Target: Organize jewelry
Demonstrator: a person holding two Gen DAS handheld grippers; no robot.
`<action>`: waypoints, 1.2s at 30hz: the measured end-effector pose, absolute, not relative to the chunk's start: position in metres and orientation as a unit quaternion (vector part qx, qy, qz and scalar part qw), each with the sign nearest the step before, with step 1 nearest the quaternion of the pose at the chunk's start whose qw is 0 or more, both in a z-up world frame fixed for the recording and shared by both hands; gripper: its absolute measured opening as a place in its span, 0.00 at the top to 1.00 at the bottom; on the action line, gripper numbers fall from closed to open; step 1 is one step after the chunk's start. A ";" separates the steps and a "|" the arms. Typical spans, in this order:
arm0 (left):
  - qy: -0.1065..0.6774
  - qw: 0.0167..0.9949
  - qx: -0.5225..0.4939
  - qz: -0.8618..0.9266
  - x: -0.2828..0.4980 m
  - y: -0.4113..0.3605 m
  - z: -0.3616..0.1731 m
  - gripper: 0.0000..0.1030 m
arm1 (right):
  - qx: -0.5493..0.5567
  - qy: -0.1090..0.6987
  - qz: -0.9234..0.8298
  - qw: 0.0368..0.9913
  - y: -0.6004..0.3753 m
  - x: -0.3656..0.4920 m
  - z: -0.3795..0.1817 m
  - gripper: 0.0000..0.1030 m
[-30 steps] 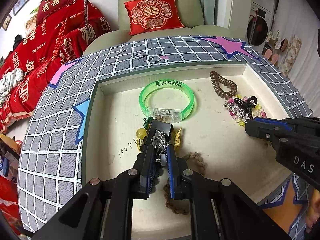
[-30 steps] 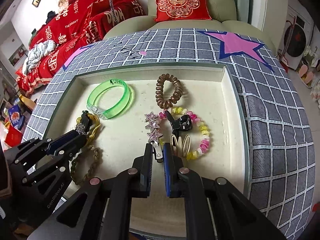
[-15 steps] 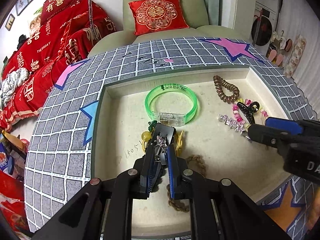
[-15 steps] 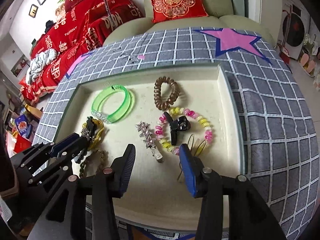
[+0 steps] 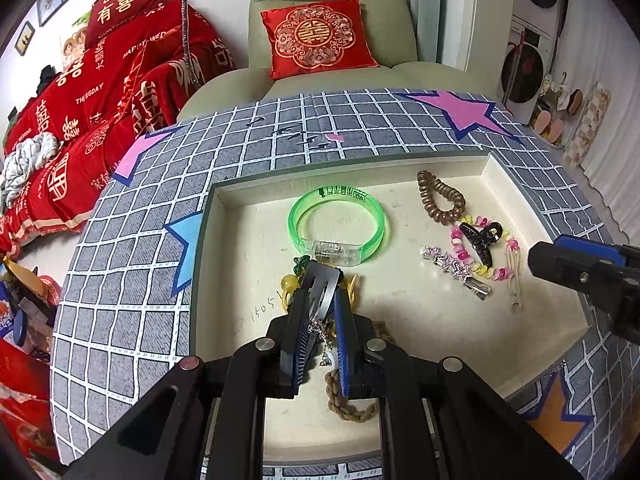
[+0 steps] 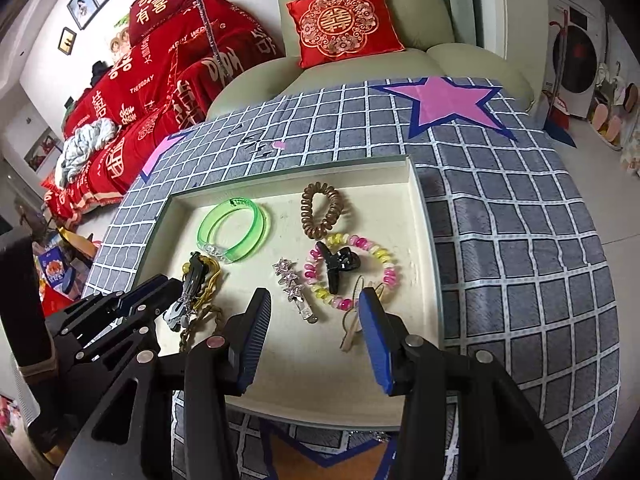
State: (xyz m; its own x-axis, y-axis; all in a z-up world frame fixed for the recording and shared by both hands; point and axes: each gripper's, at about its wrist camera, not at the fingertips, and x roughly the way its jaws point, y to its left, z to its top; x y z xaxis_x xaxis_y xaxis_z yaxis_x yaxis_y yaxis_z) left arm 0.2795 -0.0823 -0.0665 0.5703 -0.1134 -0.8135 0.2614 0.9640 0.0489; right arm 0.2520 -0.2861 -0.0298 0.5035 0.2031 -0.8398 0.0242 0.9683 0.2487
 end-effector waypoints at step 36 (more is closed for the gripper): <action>0.436 0.892 0.090 -0.083 0.244 -0.072 -0.054 0.00 | 0.122 0.514 0.054 0.847 -0.289 0.233 -0.035 0.20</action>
State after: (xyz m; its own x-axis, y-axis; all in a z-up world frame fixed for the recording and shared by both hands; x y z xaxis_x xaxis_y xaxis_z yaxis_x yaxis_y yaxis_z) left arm 0.2435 -0.0722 -0.0535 0.6060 -0.0693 -0.7925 0.2258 0.9702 0.0877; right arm 0.2330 -0.2891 -0.0349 0.4656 0.2162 -0.8582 0.0341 0.9646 0.2615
